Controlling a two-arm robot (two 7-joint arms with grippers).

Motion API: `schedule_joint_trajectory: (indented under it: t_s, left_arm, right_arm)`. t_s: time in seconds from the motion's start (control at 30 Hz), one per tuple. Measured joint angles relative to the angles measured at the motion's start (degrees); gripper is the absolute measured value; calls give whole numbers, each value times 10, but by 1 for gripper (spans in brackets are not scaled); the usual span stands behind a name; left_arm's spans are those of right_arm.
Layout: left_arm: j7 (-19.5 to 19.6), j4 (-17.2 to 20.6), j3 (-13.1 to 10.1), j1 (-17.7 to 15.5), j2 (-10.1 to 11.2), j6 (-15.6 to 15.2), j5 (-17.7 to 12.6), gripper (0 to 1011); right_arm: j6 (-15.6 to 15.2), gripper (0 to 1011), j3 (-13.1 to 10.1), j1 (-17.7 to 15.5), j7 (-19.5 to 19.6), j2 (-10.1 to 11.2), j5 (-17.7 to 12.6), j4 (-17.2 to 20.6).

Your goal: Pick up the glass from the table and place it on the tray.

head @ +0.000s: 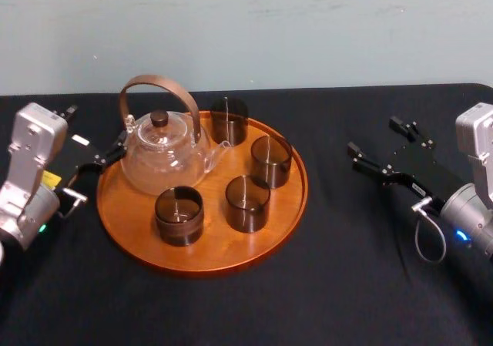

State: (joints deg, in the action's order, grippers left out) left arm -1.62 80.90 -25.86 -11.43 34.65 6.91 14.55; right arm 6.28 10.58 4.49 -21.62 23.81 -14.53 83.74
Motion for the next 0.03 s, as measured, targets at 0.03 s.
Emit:
schedule_joint_trajectory:
  t_s: [0.03]
  left_arm:
    - [0,0,0,0,0,0,0,1001]
  right_arm:
    - [0,1000,0,0,0,0,0,0]
